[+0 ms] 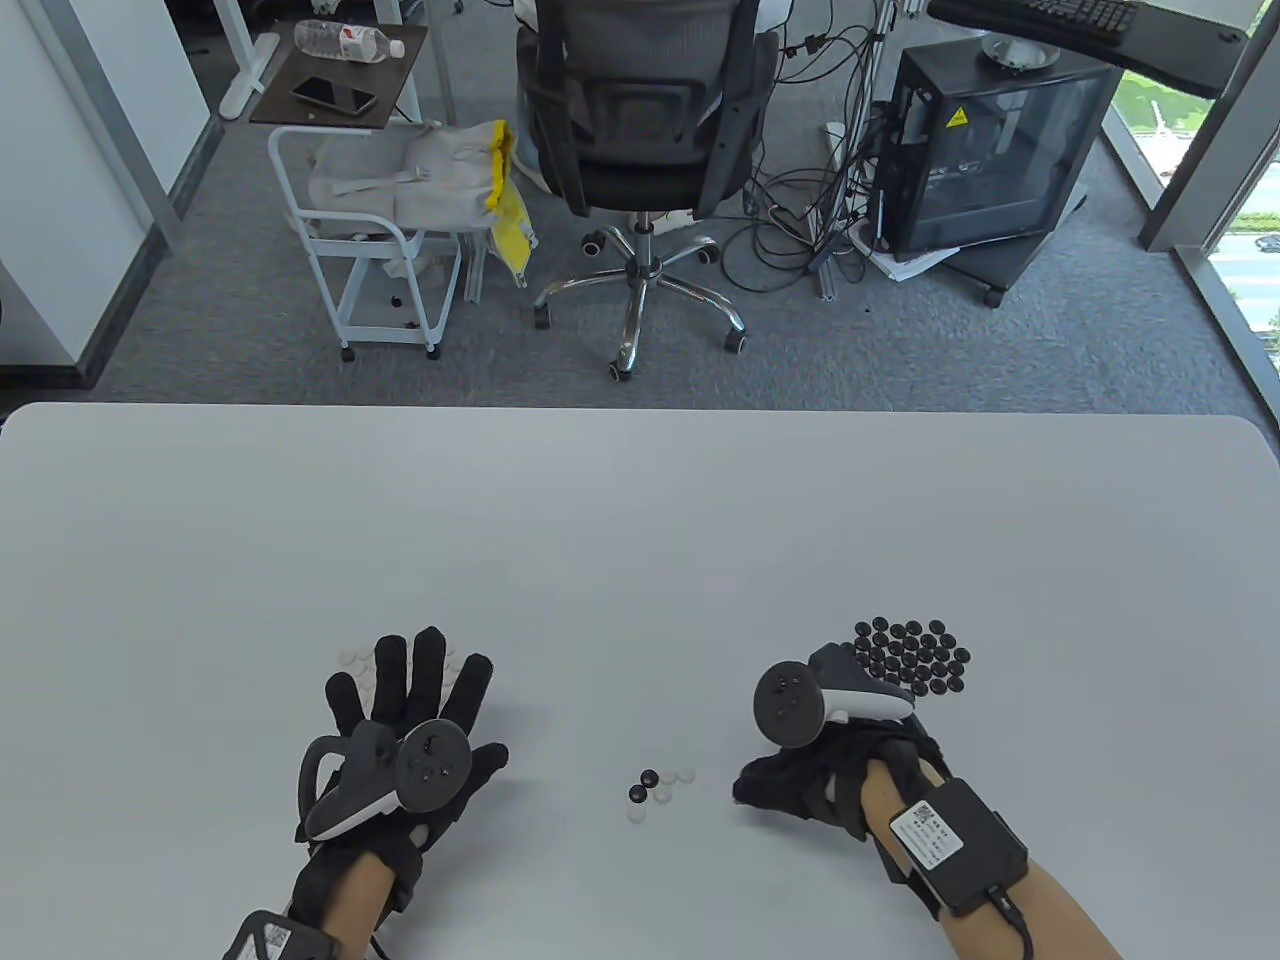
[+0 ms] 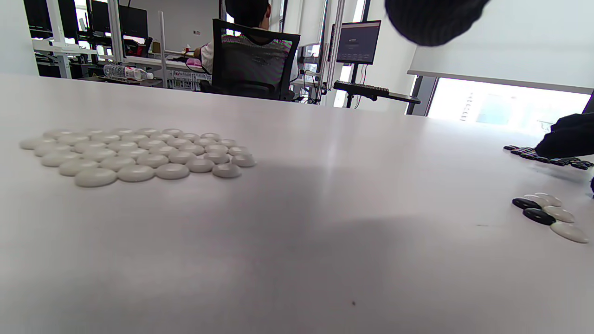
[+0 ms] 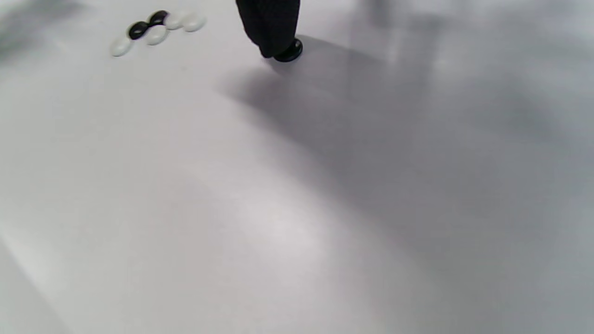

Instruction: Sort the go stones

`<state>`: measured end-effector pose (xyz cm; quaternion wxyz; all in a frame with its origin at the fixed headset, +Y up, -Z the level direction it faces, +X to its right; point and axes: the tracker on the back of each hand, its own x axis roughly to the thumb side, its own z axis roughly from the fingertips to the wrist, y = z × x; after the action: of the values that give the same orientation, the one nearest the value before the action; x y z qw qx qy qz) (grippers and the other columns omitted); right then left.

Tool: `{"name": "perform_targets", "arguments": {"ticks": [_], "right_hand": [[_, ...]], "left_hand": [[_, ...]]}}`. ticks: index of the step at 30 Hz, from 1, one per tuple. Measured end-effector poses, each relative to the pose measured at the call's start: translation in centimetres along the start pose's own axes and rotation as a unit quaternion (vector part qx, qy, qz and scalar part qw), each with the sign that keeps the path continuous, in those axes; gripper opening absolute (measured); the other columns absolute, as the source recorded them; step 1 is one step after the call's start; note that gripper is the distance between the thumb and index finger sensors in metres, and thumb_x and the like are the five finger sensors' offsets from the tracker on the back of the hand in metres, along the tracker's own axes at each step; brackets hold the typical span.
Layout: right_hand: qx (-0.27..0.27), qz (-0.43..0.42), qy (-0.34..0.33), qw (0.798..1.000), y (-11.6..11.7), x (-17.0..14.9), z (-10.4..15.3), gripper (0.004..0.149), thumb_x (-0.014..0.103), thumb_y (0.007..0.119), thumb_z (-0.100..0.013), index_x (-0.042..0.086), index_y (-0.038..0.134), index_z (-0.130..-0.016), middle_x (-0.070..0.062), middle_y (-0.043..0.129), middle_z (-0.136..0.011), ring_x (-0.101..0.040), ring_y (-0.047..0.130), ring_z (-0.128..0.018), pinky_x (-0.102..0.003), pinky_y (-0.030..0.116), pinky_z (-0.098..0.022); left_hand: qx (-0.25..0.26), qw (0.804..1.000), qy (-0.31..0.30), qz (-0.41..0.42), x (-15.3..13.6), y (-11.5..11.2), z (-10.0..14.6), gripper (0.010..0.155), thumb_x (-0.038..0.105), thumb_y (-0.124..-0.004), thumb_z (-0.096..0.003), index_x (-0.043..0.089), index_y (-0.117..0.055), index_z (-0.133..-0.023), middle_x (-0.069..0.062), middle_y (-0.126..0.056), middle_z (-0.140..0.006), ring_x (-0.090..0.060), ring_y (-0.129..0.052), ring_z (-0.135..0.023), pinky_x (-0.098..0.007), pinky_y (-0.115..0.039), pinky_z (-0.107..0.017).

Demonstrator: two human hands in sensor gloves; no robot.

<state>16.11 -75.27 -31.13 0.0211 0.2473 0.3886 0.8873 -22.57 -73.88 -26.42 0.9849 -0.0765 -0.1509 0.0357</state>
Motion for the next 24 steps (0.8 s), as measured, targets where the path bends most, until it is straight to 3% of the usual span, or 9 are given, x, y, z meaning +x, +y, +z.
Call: {"name": "perform_targets", "arguments": {"ticks": [5,9,15,24], "right_hand": [[-0.013,-0.009,0.093,0.996,0.8,-5.6,3.2,0.060,0.048,0.058,-0.064,0.012,0.067,-0.111,-0.038,0.011,-0.115,-0.064,-0.003,-0.093,-0.090,0.010,-0.056],[-0.018,-0.027,0.144,0.989,1.6,-8.7,4.4,0.062,0.048,0.058,-0.064,0.014,0.054,-0.115,-0.038,0.003,-0.112,-0.064,-0.007,-0.091,-0.089,0.008,-0.056],[-0.029,-0.042,0.161,0.986,1.5,-10.0,3.8,0.065,0.048,0.056,-0.064,0.014,0.044,-0.118,-0.038,-0.004,-0.110,-0.064,-0.010,-0.090,-0.089,0.006,-0.056],[-0.047,-0.073,0.160,0.983,0.5,-10.2,2.2,0.066,0.049,0.055,-0.063,0.013,0.043,-0.118,-0.039,-0.004,-0.110,-0.064,-0.010,-0.090,-0.089,0.006,-0.056]], "left_hand": [[-0.001,1.000,0.000,0.001,0.0,0.0,0.0,0.080,0.056,-0.056,-0.0577,0.022,-0.016,-0.118,-0.023,0.013,-0.114,-0.054,0.015,-0.095,-0.082,0.001,-0.050],[0.001,1.000,0.001,0.004,-0.1,0.1,0.0,0.080,0.056,-0.056,-0.0576,0.022,-0.016,-0.118,-0.023,0.012,-0.114,-0.054,0.015,-0.096,-0.082,0.001,-0.051],[-0.008,1.000,0.001,0.001,0.0,-0.2,-0.2,0.080,0.056,-0.056,-0.0575,0.022,-0.016,-0.118,-0.023,0.012,-0.114,-0.054,0.015,-0.096,-0.082,0.001,-0.051],[-0.009,1.000,0.003,0.004,-0.1,-0.2,-0.2,0.080,0.056,-0.056,-0.0575,0.022,-0.016,-0.118,-0.023,0.012,-0.114,-0.054,0.015,-0.096,-0.082,0.001,-0.050]]}}
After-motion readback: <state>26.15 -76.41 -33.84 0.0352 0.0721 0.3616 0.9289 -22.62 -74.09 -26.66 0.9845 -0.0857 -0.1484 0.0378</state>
